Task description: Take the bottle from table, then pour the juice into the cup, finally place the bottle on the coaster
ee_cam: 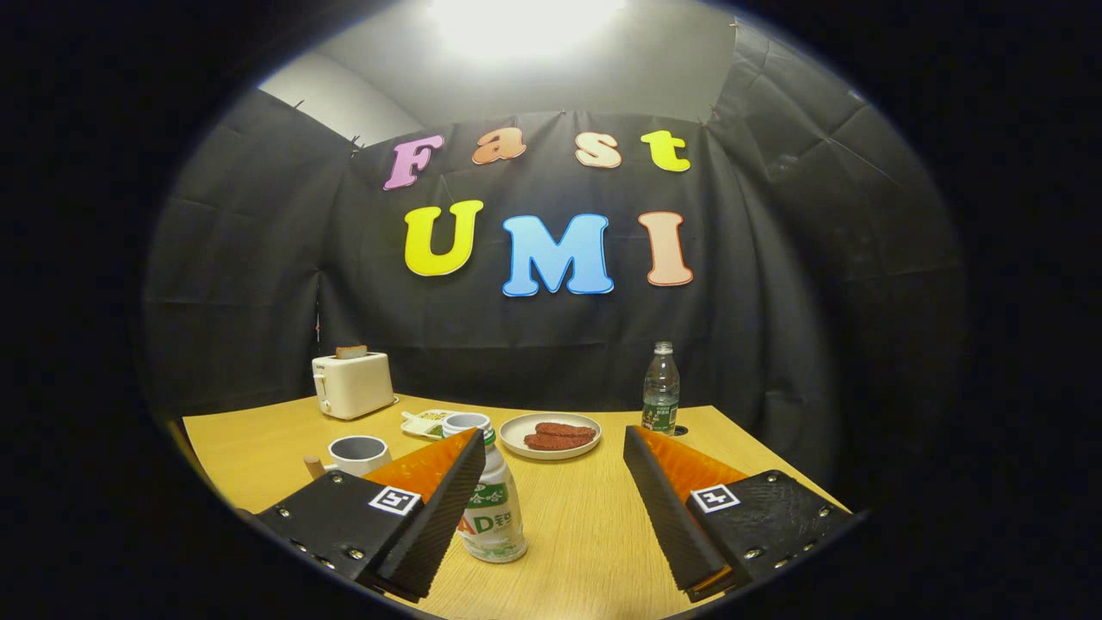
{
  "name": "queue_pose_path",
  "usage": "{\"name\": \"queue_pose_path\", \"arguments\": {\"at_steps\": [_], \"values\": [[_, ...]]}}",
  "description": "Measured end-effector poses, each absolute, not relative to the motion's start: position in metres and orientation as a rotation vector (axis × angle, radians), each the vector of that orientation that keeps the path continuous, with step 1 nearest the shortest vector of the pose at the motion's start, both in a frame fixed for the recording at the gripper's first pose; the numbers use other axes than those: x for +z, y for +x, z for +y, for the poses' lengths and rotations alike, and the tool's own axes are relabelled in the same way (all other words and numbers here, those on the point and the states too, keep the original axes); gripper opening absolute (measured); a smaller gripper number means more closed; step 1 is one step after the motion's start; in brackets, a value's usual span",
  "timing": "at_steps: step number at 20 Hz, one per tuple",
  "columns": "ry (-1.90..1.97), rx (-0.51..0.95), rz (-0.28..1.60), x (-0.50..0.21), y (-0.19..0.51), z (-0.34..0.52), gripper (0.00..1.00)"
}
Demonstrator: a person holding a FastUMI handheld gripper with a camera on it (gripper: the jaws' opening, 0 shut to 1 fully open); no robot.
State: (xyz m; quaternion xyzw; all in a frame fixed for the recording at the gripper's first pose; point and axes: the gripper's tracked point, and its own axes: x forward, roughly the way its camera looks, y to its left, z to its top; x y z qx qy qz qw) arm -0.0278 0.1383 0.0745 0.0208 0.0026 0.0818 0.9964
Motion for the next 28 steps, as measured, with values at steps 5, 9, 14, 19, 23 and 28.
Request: {"name": "queue_pose_path", "arguments": {"at_steps": [5,9,14,19,23,28], "values": [[0.067,0.209,0.048,0.054,-0.024,0.162,0.98],[0.085,0.24,0.056,0.045,-0.02,0.18,0.98],[0.086,0.249,0.08,0.033,-0.004,0.195,0.98],[0.107,0.253,0.128,0.014,0.012,0.206,0.98],[0.136,0.234,0.164,0.0,0.022,0.207,0.96],[0.144,0.209,0.161,-0.002,0.028,0.203,0.77]]}}
